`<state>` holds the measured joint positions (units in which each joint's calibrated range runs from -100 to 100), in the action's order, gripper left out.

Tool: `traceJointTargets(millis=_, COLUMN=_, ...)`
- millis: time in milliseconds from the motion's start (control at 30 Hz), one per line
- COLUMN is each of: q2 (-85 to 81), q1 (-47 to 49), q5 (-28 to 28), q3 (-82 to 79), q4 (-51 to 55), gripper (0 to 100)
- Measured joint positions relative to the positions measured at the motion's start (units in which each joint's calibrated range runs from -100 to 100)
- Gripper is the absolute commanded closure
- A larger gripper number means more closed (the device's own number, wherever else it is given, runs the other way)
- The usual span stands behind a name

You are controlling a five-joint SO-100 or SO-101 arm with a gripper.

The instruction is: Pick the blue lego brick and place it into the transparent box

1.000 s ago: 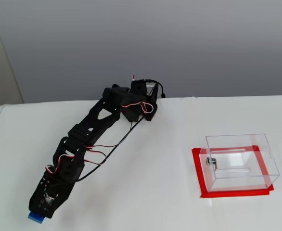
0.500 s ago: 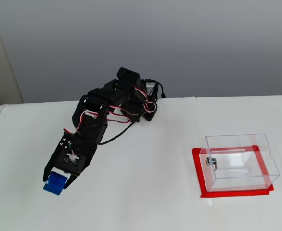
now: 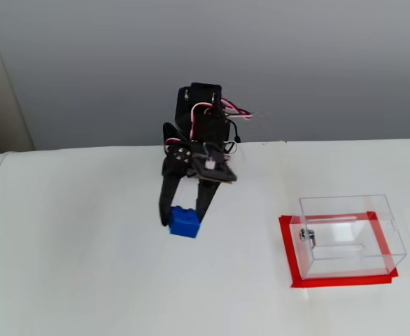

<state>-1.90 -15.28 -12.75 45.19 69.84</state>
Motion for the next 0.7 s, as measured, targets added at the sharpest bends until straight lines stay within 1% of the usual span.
traceJointTargets(millis=67, q2=-1.4, q1=4.2, q5=0.1, q3=0.0, q4=0.9, gripper=92)
traceJointTargets(millis=300, q2=-4.1, q1=23.3, q5=3.3, q3=0.0, q4=6.7, gripper=92)
traceJointTargets(millis=600, q2=-4.7, q1=43.6, q5=3.5, q3=0.0, q4=12.2, gripper=92)
traceJointTargets(millis=700, q2=-5.0, q1=48.7, q5=3.5, q3=-2.5, q4=12.5, gripper=92)
